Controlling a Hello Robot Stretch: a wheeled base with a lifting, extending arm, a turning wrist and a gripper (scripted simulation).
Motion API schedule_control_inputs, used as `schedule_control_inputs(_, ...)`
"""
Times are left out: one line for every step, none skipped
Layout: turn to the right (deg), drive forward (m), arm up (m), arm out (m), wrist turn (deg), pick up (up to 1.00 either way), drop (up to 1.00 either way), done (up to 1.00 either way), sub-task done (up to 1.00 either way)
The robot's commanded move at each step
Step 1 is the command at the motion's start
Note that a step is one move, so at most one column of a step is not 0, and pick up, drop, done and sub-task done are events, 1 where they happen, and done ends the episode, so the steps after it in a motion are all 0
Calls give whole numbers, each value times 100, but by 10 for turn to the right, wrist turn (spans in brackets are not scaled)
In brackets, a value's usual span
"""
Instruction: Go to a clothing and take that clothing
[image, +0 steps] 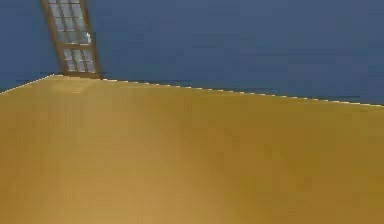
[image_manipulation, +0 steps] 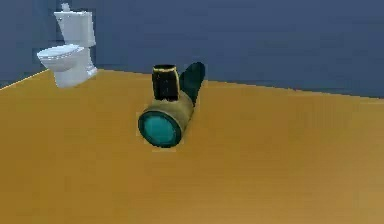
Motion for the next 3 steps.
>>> schedule_control_inputs(450,0,0,0,0,0,0,0,0)
schedule_control_inputs(450,0,0,0,0,0,0,0,0)
schedule_control_inputs(120,0,0,0,0,0,0,0,0)
